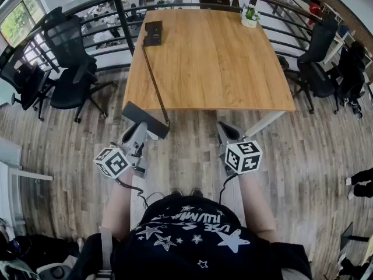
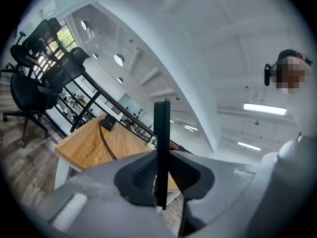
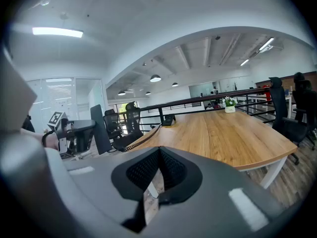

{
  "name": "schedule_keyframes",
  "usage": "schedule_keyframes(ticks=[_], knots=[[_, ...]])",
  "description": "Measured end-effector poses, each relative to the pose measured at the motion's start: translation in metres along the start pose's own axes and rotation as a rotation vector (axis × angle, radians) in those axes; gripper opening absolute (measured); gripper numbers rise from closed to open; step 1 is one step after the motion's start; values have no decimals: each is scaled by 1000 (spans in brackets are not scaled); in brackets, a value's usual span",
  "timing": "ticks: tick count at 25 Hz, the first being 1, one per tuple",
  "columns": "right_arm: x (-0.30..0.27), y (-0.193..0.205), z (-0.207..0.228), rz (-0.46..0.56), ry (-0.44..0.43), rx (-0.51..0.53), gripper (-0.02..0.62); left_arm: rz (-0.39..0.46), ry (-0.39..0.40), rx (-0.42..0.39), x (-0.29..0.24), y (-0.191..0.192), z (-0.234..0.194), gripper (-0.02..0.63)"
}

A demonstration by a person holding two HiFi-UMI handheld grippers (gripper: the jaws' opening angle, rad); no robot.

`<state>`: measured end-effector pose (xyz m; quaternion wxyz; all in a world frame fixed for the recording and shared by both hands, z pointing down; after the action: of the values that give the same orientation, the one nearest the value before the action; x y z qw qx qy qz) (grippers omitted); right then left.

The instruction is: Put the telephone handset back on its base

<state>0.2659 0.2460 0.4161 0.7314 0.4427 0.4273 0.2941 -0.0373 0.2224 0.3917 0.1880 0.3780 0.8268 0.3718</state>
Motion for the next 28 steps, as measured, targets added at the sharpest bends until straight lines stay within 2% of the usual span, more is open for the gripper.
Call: schedule_keyframes(ticks=[18, 22, 28], knots=[[-3, 11, -11, -26, 12, -19, -2, -19, 13, 17, 11, 7, -7, 75], [-8, 13, -14, -12, 20, -52, -2, -14, 14, 28, 19, 3, -9, 75], [-24, 16, -33, 2, 22, -47, 0, -2, 47, 19, 37, -7, -25, 75]])
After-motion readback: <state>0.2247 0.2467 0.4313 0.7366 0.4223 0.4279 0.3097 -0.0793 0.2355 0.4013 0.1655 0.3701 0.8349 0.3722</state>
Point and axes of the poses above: the fingertips, and each gripper's own axes: x backward along the fingers, z to its right, y out of its underside, the point moved 4 cm from there along x, backward along the fingers, and after that the axes turned 2 degrees about -y, right-handed, at the moved point
